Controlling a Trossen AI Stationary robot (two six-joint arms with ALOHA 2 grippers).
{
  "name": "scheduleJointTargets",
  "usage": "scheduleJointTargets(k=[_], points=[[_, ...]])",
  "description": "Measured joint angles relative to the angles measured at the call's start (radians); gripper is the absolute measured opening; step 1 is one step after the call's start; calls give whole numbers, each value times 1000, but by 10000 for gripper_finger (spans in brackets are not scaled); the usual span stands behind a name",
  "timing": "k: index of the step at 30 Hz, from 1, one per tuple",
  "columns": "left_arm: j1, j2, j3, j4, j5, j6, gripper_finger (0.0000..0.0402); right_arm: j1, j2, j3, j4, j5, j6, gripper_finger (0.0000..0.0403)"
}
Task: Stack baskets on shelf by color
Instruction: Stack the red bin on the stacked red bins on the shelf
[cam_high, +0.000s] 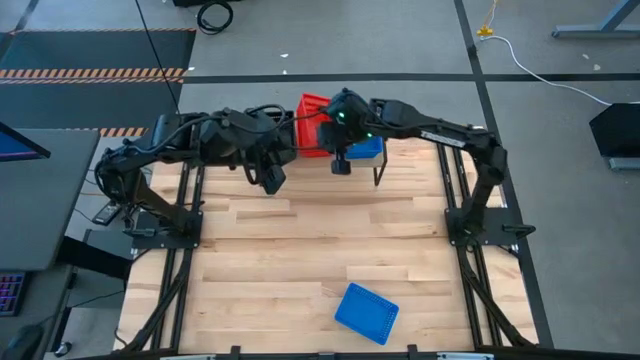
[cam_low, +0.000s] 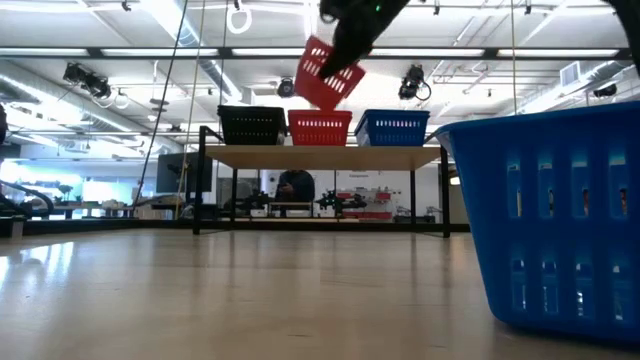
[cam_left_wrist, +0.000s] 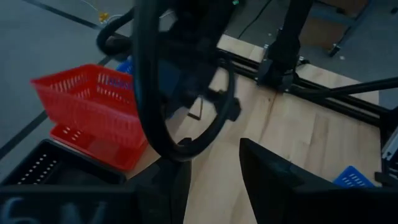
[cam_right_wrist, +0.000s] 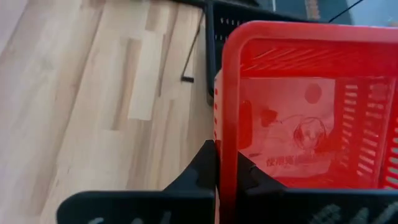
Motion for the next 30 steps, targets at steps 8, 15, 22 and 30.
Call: scheduleJointTargets(k=[8,15,22,30], points=[[2,0,0,-39,0,4,141,-46,77,21,-15,-48,3,5],[0,-7,0,-62,1,20,141,-59,79,21,-6,-48,5,7],[0,-7,0,-62,1,31,141,-60,79,21,-4,-49,8,34],[0,-7,0,-62,1,28,141,-60,79,21,-3,-46,9,124]])
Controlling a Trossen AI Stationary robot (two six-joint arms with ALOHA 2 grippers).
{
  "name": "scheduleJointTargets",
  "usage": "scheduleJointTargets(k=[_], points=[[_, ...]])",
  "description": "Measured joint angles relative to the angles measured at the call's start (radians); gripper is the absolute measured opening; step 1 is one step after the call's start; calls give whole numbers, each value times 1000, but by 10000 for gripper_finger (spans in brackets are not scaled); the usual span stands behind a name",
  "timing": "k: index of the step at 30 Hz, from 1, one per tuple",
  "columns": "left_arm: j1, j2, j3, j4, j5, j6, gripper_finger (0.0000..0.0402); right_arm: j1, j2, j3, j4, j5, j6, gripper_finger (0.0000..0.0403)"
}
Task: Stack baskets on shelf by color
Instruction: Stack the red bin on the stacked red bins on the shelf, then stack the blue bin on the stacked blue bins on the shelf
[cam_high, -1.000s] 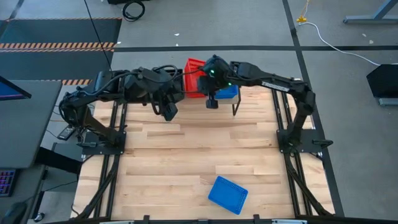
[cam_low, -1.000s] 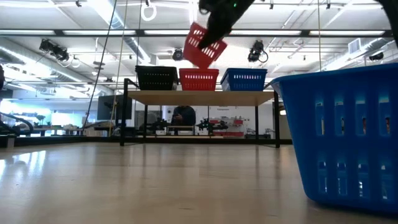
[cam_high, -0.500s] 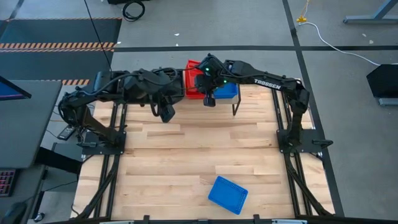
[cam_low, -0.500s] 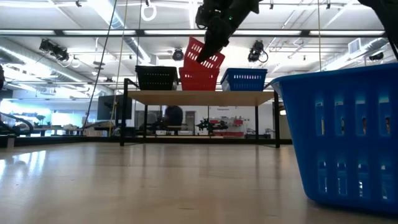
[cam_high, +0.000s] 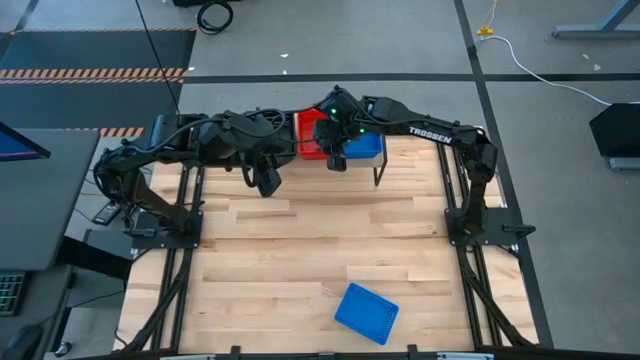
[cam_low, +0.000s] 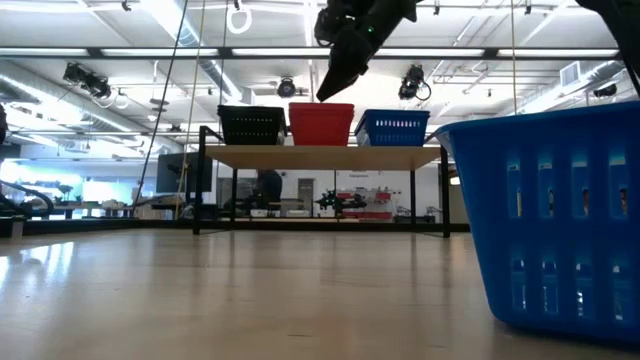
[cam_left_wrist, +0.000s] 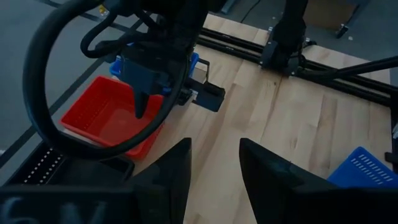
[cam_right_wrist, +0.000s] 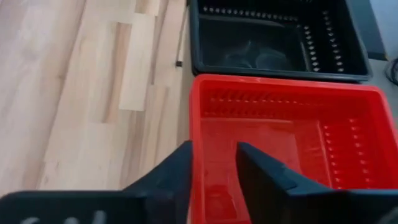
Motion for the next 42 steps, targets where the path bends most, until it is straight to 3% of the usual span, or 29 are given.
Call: scheduleJointTargets(k=[8,18,23,28,35,42], points=[[0,0,0,0,0,-34,141,1,-71,0,-30,45,117,179],[0,7,-3,21,-1,-72,141,76,-184,-26,-439,-89,180,179],[-9,9,-68,75,0,-156,141,150,-213,-160,-466,-195,188,179],[-74,11,-91,75,-6,-344,141,256,-281,-288,-476,-227,232,178],[-239,10,-90,92,-216,-497,141,454,-457,-479,-392,-231,349,178],[-324,18,-89,87,-241,-640,141,667,-602,-700,-242,-229,544,178]])
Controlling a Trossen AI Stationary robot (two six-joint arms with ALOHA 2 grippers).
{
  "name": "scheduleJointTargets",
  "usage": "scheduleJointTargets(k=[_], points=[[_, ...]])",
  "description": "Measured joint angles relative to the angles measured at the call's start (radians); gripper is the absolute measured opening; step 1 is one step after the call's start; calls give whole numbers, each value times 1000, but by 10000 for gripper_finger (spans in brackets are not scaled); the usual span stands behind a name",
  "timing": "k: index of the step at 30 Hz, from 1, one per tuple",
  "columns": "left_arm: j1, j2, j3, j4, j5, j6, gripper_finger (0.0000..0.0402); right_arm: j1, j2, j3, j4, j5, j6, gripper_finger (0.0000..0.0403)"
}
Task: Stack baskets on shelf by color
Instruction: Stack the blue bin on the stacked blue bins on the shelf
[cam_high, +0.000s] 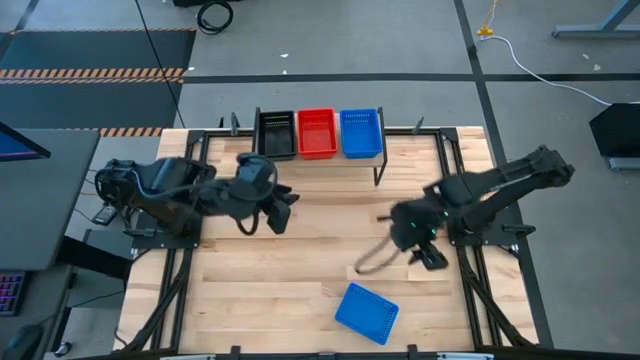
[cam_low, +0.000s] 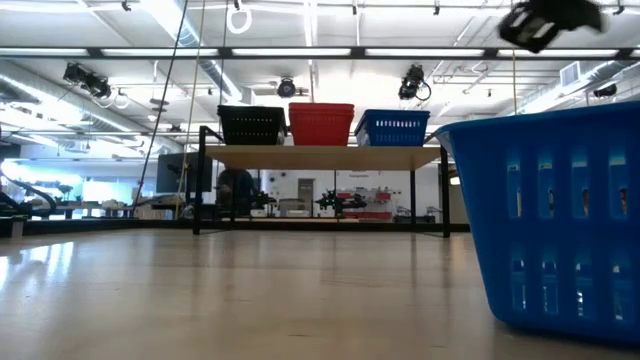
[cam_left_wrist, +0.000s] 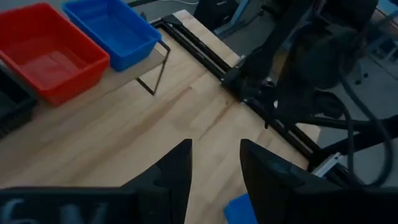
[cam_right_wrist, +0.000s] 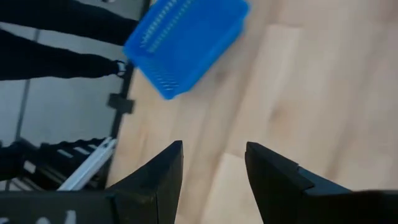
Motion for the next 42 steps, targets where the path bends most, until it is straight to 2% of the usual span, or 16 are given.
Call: scheduleJointTargets(k=[6,13,20,26,31,36,42], points=[[-39,55,-1,0,-26,-83,141,209,-63,-156,199,10,165,178],[-62,153,-1,34,-23,-158,141,357,-69,-256,448,184,259,178],[-92,234,-1,147,-21,-171,141,422,-68,-320,626,261,292,178],[-107,292,-1,249,-21,-184,141,471,-50,-396,779,276,279,178],[-109,320,-2,313,-21,-183,141,511,28,-436,902,289,217,178],[-110,339,-2,446,-25,-174,141,519,124,-436,1063,319,142,178],[-110,347,-1,509,-30,-155,141,511,219,-436,1141,305,132,178]])
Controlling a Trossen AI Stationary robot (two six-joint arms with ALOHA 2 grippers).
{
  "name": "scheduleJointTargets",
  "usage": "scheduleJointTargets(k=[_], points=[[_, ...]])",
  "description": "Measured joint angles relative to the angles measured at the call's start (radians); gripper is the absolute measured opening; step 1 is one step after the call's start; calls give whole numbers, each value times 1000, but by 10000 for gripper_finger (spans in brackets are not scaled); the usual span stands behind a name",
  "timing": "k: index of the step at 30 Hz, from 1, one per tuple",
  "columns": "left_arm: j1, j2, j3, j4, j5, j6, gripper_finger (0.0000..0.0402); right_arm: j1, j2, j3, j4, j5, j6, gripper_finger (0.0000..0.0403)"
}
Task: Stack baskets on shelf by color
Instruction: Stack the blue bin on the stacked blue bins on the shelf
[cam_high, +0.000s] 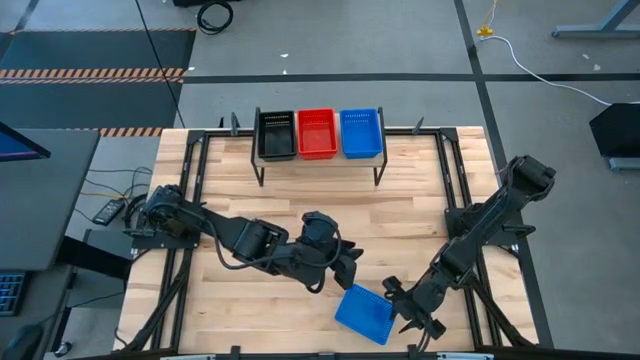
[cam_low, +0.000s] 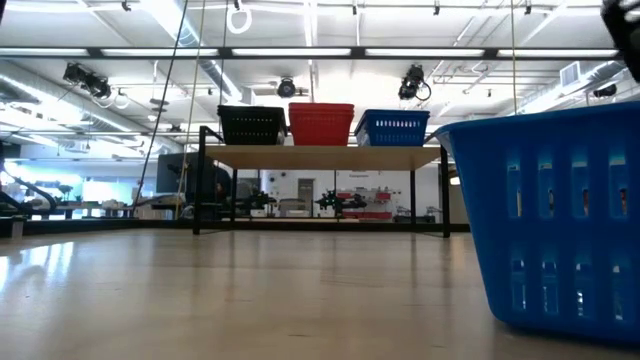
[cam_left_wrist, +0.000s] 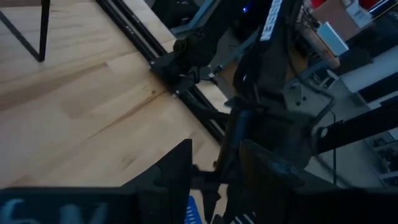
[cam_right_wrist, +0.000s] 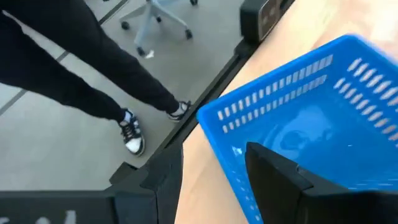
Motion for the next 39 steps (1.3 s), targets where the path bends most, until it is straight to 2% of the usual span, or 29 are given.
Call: scheduleJointTargets(k=[8,16,28,33,39], points=[[-5,-1,0,10,21,0,141,4,94,0,5,-92,0,178],[-27,-1,0,9,33,-7,141,7,159,0,1,-108,3,178],[-43,-2,0,10,32,-26,141,6,173,0,-22,-92,0,177],[-37,-2,1,11,32,-25,141,3,174,0,-49,-46,4,148],[-37,-2,1,35,-1,1,141,-19,174,0,-62,-44,23,77]])
